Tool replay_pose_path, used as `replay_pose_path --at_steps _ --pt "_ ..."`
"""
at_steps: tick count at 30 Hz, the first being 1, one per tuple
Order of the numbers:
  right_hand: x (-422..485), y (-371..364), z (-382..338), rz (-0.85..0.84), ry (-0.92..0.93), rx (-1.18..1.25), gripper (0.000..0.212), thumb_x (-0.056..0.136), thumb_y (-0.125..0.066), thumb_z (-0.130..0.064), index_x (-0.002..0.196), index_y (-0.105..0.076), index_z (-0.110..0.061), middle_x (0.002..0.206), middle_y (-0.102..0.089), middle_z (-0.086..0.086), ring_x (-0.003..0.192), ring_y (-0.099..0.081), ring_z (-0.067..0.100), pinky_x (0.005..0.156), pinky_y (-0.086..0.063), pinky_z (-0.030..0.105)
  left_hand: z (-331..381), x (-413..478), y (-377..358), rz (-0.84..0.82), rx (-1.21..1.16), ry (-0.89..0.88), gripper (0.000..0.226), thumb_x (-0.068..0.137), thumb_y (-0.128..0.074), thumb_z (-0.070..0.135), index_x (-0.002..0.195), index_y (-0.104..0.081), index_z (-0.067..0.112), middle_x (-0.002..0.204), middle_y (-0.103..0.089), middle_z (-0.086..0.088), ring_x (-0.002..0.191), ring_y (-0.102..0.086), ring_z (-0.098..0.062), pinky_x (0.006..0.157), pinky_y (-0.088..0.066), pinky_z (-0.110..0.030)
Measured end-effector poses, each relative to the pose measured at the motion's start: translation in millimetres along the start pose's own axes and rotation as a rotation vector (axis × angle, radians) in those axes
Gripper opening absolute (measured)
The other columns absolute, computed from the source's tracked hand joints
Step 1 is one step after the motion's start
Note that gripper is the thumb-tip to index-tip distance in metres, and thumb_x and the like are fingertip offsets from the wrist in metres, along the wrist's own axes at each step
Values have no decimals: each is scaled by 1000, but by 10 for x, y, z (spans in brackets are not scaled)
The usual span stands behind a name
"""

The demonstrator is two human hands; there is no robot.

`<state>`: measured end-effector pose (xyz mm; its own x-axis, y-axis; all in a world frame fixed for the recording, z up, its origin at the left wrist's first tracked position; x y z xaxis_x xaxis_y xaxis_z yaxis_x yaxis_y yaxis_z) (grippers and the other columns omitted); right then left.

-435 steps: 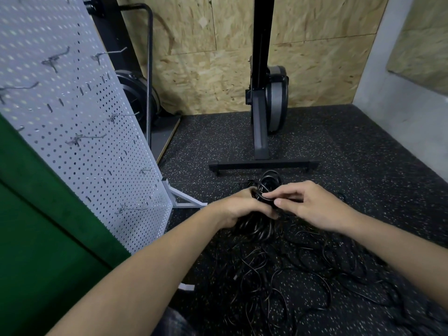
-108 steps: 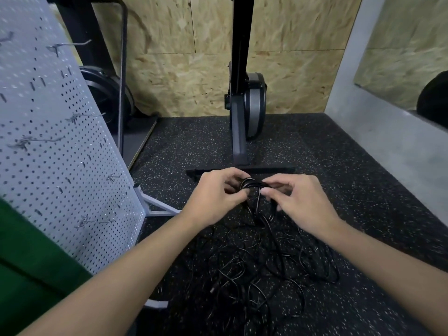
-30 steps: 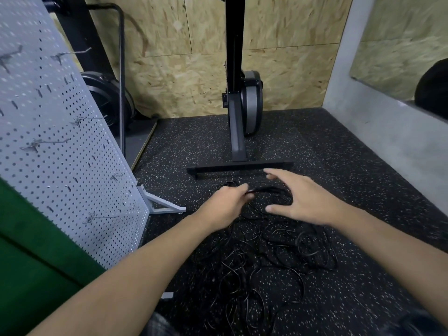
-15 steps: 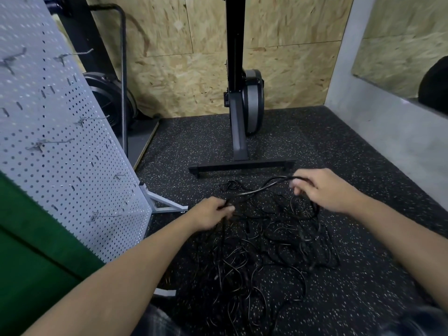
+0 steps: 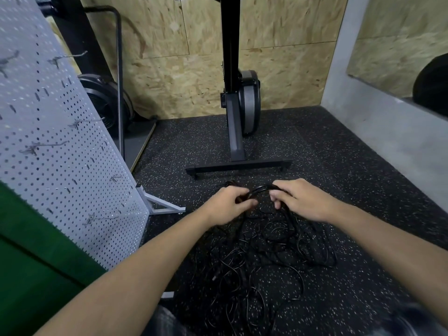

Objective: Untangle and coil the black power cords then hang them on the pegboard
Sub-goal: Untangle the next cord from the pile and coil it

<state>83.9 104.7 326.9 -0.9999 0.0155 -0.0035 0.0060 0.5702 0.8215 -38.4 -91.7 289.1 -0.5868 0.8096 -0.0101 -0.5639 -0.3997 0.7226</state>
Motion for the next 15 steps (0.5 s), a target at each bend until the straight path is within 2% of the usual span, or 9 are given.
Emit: replay_pose_path --at_steps 2,3,4,6,7,9,11,14,15 --pt "-25 4 23 5 -6 8 28 111 -47 -28 89 -64 -24 85 -75 -14 72 -64 13 73 -52 36 -137 -26 -43 -99 11 64 23 103 -64 41 117 -73 24 103 -76 8 90 -71 -7 80 -55 -24" --pt "-34 21 37 19 -1 26 28 111 -46 -28 89 -64 -25 85 -75 -16 76 -67 16 76 -53 39 -211 -40 -73 -160 66 105 26 103 -63 43 119 -72 25 109 -76 6 96 -71 -12 85 -56 -27" --pt "-42 54 46 42 0 57 29 111 -46 -27 89 -64 -26 86 -76 -16 79 -69 18 78 -54 42 -279 -60 -98 -218 143 146 29 103 -61 46 117 -73 24 108 -75 4 93 -70 -14 83 -54 -27" --pt "-46 115 77 88 -5 98 30 111 -45 -27 89 -65 -27 86 -76 -15 80 -69 17 78 -54 42 -392 -88 -119 -259 211 227 33 107 -53 47 100 -75 22 92 -74 1 72 -62 -11 66 -48 -24" --pt "-43 131 101 101 -14 96 29 111 -45 -28 90 -65 -27 87 -76 -16 77 -68 18 76 -53 41 -424 -92 -108 -230 177 245 36 109 -51 44 92 -75 23 87 -74 0 65 -58 -9 61 -46 -25" --pt "-24 132 161 87 -62 61 26 111 -46 -30 95 -67 -29 87 -75 -19 74 -66 23 72 -52 39 -430 -87 -44 -113 74 237 37 110 -51 36 87 -77 21 78 -74 2 58 -54 -7 58 -45 -31" --pt "-2 106 257 31 -131 19 20 109 -51 -32 99 -68 -31 87 -75 -18 76 -67 20 72 -52 35 -404 -78 22 -26 -13 220 33 109 -54 30 89 -76 16 68 -71 6 47 -48 -3 48 -37 -25" --pt "12 56 366 -60 -177 -9 5 101 -66 -33 105 -69 -36 99 -74 -10 93 -68 12 82 -51 27 -336 -80 60 14 -54 183 25 106 -60 29 90 -74 18 70 -75 0 54 -59 -4 50 -38 -22" --pt "13 40 359 -77 -172 12 13 98 -71 -34 111 -69 -38 108 -74 -12 102 -67 7 92 -51 26 -295 -83 61 21 -58 162 23 106 -61 29 91 -75 18 68 -73 2 54 -59 -4 50 -38 -22"
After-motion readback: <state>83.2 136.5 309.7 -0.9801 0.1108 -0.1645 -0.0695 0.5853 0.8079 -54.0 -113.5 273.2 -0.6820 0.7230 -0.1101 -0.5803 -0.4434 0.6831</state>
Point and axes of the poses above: each hand's wrist, its own x-axis towards the middle knuckle, its own y-axis out of the back of the hand, z = x × y, the point moved 1 cm from there along x, towards the middle knuckle
